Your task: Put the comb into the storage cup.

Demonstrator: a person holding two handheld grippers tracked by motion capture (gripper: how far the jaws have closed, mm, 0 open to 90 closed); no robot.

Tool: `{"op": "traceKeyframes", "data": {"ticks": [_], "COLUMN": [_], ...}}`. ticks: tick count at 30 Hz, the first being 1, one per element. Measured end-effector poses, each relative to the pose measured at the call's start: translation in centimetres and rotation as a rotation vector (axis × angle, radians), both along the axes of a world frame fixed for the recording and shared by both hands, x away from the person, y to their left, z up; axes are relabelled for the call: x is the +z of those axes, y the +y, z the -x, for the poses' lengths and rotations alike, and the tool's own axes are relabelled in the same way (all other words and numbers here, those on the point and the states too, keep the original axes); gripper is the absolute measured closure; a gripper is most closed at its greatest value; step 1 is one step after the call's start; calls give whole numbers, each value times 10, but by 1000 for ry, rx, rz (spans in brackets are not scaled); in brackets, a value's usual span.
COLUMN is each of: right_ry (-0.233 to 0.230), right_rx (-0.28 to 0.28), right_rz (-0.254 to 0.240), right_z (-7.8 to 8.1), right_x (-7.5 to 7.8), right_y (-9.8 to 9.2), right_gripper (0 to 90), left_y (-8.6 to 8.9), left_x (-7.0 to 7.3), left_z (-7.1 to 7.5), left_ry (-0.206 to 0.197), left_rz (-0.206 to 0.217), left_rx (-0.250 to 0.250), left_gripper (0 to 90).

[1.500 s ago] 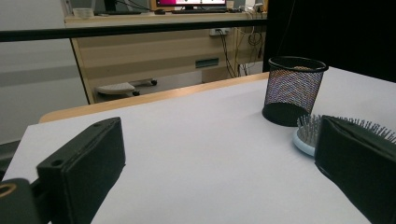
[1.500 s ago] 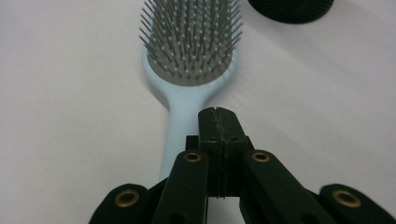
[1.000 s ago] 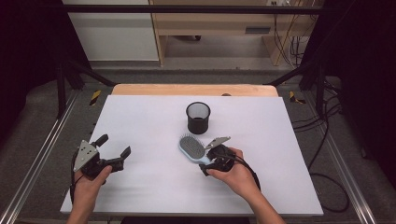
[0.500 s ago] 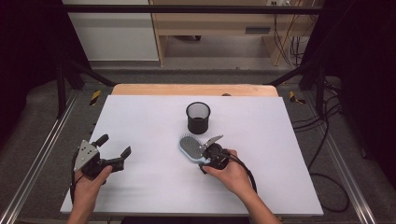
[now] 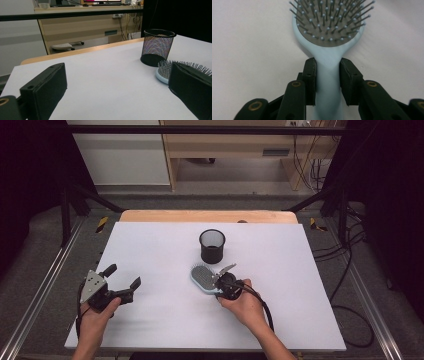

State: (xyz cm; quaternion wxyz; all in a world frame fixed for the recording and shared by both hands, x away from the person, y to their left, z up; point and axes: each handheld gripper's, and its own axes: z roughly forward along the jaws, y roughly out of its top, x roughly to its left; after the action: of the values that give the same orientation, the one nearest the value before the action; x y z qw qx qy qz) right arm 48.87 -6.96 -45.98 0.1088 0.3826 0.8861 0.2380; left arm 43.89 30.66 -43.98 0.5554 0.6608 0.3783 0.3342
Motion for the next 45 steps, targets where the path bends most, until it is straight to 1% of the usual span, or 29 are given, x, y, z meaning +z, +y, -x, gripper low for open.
{"op": "traceKeyframes", "data": {"ticks": [4, 5, 7, 8, 10, 12, 14, 15, 18, 22, 26, 29, 31, 36, 37, 38, 39, 40, 45], "right_ry": [0, -5, -9, -10, -13, -32, -52, -52, -66, -81, -92, -100, -108, -118, -124, -140, -140, -145, -155], "right_rx": [-1, 0, 9, 15, 21, 34, 34, 34, 31, 35, 24, 22, 22, 29, 28, 36, 36, 36, 38], "right_rz": [-8, -23, -26, -47, -56, -73, -95, -95, -131, -138, -170, -177, -196, -205, -205, -214, -214, -227, -234], "right_z": [0, 1, 1, 3, 5, 8, 11, 11, 15, 16, 17, 18, 19, 20, 20, 21, 21, 21, 23], "right_x": [0, -1, -1, -1, -1, 0, 0, 0, 0, 3, 5, 7, 8, 9, 9, 9, 9, 10, 10], "right_y": [-1, -3, -4, -7, -9, -12, -15, -15, -21, -25, -33, -35, -36, -35, -35, -34, -34, -34, -33], "right_gripper": [695, 695, 695, 695, 695, 695, 696, 696, 696, 696, 696, 696, 696, 696, 696, 696, 696, 696, 696], "left_y": [1, 2, 2, 2, 2, 3, 3, 3, 4, 3, 2, 1, 0, -2, -3, -4, -4, -5, -9], "left_x": [0, 0, 0, 1, 1, 1, 1, 1, 1, 1, 2, 2, 2, 2, 2, 2, 2, 2, 2], "left_z": [0, 2, 2, 3, 3, 4, 5, 5, 6, 7, 8, 8, 8, 7, 7, 7, 7, 7, 7], "left_ry": [3, 5, 4, 3, 1, 0, -5, -5, -3, -7, -8, -9, -11, -7, -7, -7, -8, -8, -6], "left_rz": [12, 22, 21, 19, 21, 21, 11, 11, 20, 28, 36, 34, 36, 33, 32, 31, 31, 32, 24], "left_rx": [5, 8, 9, 14, 17, 22, 28, 28, 37, 41, 37, 29, 24, 16, 14, 11, 10, 10, -2], "left_gripper": [21, 22, 21, 22, 22, 22, 22, 22, 23, 24, 24, 25, 25, 25, 25, 25, 25, 25, 25]}}
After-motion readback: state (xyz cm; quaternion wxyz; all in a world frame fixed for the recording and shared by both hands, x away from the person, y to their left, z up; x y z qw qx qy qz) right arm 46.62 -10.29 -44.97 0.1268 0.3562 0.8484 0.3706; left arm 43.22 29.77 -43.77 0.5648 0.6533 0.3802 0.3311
